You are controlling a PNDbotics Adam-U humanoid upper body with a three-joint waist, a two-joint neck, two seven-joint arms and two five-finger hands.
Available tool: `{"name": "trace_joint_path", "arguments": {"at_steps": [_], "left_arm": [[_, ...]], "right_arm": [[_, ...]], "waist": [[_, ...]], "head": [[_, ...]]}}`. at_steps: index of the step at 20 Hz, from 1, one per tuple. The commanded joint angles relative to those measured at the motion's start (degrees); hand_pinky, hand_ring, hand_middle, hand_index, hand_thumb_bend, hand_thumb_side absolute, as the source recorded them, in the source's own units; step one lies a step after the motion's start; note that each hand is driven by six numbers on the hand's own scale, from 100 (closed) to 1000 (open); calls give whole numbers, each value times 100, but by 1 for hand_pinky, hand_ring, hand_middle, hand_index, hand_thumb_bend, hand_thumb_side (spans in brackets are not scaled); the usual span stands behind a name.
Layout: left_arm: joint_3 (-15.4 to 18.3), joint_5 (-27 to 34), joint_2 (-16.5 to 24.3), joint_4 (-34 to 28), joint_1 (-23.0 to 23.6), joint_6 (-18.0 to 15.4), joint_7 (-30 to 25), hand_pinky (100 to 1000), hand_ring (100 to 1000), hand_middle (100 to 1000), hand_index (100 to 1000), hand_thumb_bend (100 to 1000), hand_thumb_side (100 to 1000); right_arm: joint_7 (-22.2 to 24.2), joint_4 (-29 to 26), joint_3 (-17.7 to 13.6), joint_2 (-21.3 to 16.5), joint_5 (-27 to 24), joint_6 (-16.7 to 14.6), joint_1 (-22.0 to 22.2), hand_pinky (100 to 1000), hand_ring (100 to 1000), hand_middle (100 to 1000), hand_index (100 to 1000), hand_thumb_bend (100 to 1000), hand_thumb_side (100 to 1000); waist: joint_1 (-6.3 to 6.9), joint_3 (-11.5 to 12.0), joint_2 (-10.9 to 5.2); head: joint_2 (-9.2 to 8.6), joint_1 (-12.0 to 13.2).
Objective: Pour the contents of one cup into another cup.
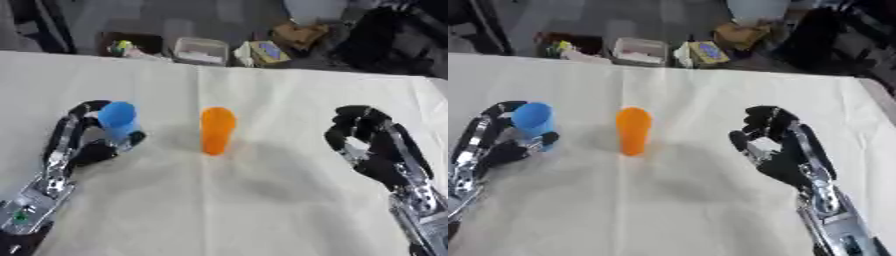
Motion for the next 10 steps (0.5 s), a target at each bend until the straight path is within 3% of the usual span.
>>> {"name": "trace_joint_path", "arguments": {"at_steps": [1,6,10], "left_arm": [[13,-62,38,-29,-152,-27,43,864,535,703,771,880,286],[-21,-90,10,-37,-198,-45,12,861,530,698,768,883,284],[-67,-145,-8,-115,-197,-32,-35,806,464,609,721,783,198]], "right_arm": [[21,-144,-34,-86,-22,-15,-107,557,595,584,722,544,420],[29,-149,-31,-88,-21,-19,-135,557,595,584,721,543,420],[38,-141,-31,-86,-25,-18,-141,557,594,584,721,540,421]], "waist": [[35,-29,-79],[48,-81,-42],[67,-89,-45]], "head": [[-90,-8],[-103,6],[-106,6]]}}
